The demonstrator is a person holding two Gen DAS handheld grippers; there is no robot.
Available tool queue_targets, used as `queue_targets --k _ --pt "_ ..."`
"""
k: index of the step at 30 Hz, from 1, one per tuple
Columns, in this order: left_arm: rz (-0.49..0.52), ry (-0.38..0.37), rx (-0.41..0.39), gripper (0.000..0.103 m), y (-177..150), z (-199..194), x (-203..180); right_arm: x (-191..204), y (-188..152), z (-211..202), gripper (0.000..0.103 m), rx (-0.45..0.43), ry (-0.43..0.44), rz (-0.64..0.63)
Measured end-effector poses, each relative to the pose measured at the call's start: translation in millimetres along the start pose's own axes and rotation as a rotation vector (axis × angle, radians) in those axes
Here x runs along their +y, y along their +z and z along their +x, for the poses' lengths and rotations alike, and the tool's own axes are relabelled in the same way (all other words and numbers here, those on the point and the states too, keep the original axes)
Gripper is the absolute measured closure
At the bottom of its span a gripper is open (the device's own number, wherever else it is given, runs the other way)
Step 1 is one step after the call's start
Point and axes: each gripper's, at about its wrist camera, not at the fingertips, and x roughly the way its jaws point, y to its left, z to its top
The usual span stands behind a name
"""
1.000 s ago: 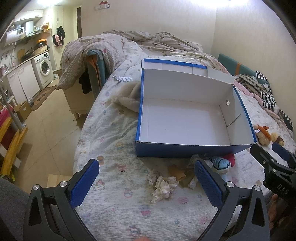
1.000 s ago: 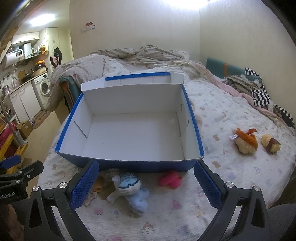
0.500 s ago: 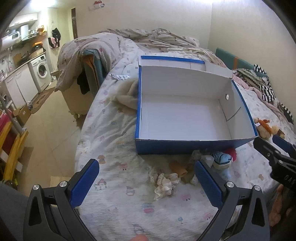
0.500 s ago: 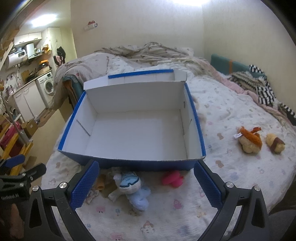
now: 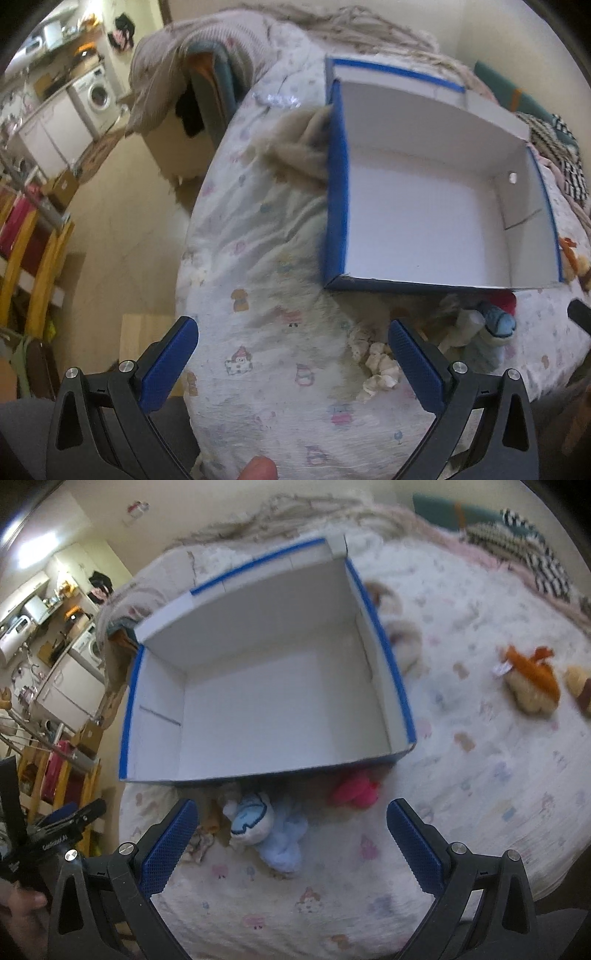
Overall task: Organize soft objects
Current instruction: 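Grasp the cream scrunchie with the left tool while the right tool reaches the light-blue scrunchie, then close the right tool on the light-blue scrunchie and lift it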
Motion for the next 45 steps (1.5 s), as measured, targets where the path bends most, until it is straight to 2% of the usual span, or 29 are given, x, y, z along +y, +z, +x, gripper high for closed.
queue_targets --k 4,6,8,11,15,16,19,22,24,25,26,27,28,29,31,34,38,40,42,45 --pt "-0.018 0.028 0.078 0.000 2.0 22.7 2.3 2.5 0.3 26.4 0.000 0.111 0.023 -0.004" --pt "-0.043 -0.009 0.142 0.002 1.1 39.2 2.9 3.7 -1.5 36.0 0.000 0.138 0.034 0.000" --pt "-0.074 -0.061 0.205 0.009 -2.8 53.0 1.4 1.7 -4.9 43.9 0.000 0.153 0.037 0.023" --pt "-0.081 -0.123 0.275 0.011 -10.5 67.3 -7.4 -1.3 -8.7 50.2 0.000 0.175 0.036 0.050" --pt "-0.093 -0.172 0.305 0.011 -21.0 72.6 -20.9 -7.2 -9.3 52.8 0.000 0.186 0.034 0.090" --pt "-0.090 -0.183 0.315 0.014 -22.7 73.9 -25.8 -8.9 -9.1 53.3 0.000 0.189 0.029 0.096" --pt "-0.084 -0.200 0.332 0.034 -23.3 75.0 -36.2 -7.5 -8.1 56.1 0.000 0.190 0.018 0.105" --pt "-0.108 -0.237 0.375 0.035 -22.9 82.9 -40.6 -5.3 -8.0 56.2 0.000 0.185 0.018 0.103" --pt "-0.111 -0.224 0.401 0.035 -23.1 88.2 -43.0 -2.1 -9.0 57.3 0.000 0.184 0.017 0.095" --pt "-0.109 -0.216 0.413 0.038 -24.1 90.9 -43.9 -2.4 -8.7 57.6 0.000 0.185 0.015 0.091" --pt "-0.106 -0.214 0.433 0.051 -26.4 94.3 -45.1 -1.8 -8.0 58.4 0.000 0.186 0.013 0.087" --pt "-0.104 -0.219 0.445 0.059 -28.2 96.5 -46.3 -1.6 -8.0 58.4 0.000 0.186 0.012 0.086" --pt "-0.101 -0.228 0.456 0.076 -30.4 99.3 -46.7 -1.5 -7.9 58.2 0.000 0.186 0.012 0.087" --pt "-0.094 -0.243 0.472 0.089 -32.6 101.2 -48.3 -0.8 -7.5 58.4 0.000 0.185 0.012 0.087" --pt "-0.085 -0.281 0.488 0.090 -35.0 102.5 -51.9 0.6 -6.3 58.9 0.000 0.181 0.009 0.088" --pt "-0.067 -0.284 0.458 0.091 -32.0 93.3 -53.1 -0.9 -8.4 56.2 0.000 0.176 0.008 0.090" --pt "-0.086 -0.297 0.364 0.091 -17.1 64.9 -41.3 -6.1 -9.9 53.4 0.000 0.168 0.012 0.111" --pt "-0.102 -0.277 0.312 0.091 -10.5 52.0 -31.3 -9.2 -9.9 53.5 0.000 0.169 0.018 0.126" --pt "-0.111 -0.217 0.269 0.091 -6.9 43.9 -21.1 -9.9 -8.0 55.7 0.000 0.175 0.028 0.138" --pt "-0.147 -0.156 0.267 0.091 -7.9 45.4 -10.5 -8.0 -7.4 60.1 0.000 0.187 0.045 0.143"
